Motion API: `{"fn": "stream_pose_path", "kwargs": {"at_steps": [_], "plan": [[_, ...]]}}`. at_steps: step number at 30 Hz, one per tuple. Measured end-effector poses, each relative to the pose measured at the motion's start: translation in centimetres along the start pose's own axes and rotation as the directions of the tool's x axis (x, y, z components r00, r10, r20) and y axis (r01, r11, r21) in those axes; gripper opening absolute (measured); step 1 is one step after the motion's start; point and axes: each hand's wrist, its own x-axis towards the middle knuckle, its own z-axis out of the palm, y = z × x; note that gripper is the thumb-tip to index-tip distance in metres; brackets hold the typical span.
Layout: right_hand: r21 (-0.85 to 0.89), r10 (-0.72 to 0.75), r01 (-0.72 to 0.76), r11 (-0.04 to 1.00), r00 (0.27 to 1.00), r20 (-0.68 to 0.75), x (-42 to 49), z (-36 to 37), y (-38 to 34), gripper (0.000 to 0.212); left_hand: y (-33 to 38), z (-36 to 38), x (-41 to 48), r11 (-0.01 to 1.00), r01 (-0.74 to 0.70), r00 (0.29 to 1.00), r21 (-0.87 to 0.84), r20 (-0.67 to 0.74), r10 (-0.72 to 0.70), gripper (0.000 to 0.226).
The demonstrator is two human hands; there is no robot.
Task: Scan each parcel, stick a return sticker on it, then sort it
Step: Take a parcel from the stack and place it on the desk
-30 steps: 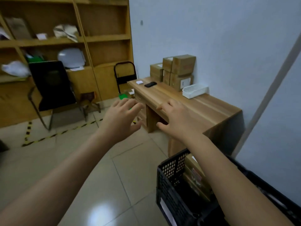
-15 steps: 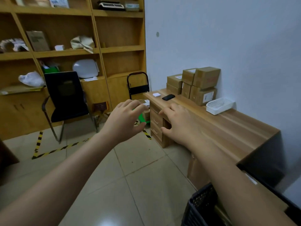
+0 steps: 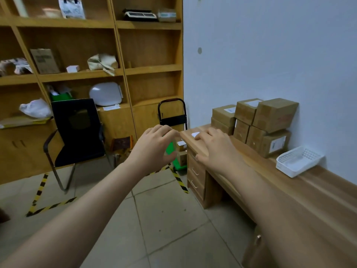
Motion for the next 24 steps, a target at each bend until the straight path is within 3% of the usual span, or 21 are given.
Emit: {"fn": "stream_pose_path", "kwargs": {"at_steps": [7,24], "plan": [[0.015,0.054,-0.055,0.998,0.998,0.032,10.6,5.3,6.0,0.053,-6.6,9.5,9.1,0.998,0.02,0.999,-0.067,0.036,-0.017,0.043],[-0.097,0.357,-0.359,0.928,0.933,-0.03,37.2,14.4,21.5,0.052,-22.5,30.4,39.2,0.935,-0.29,0.956,-0.203,-0.02,0.292,0.043]]}}
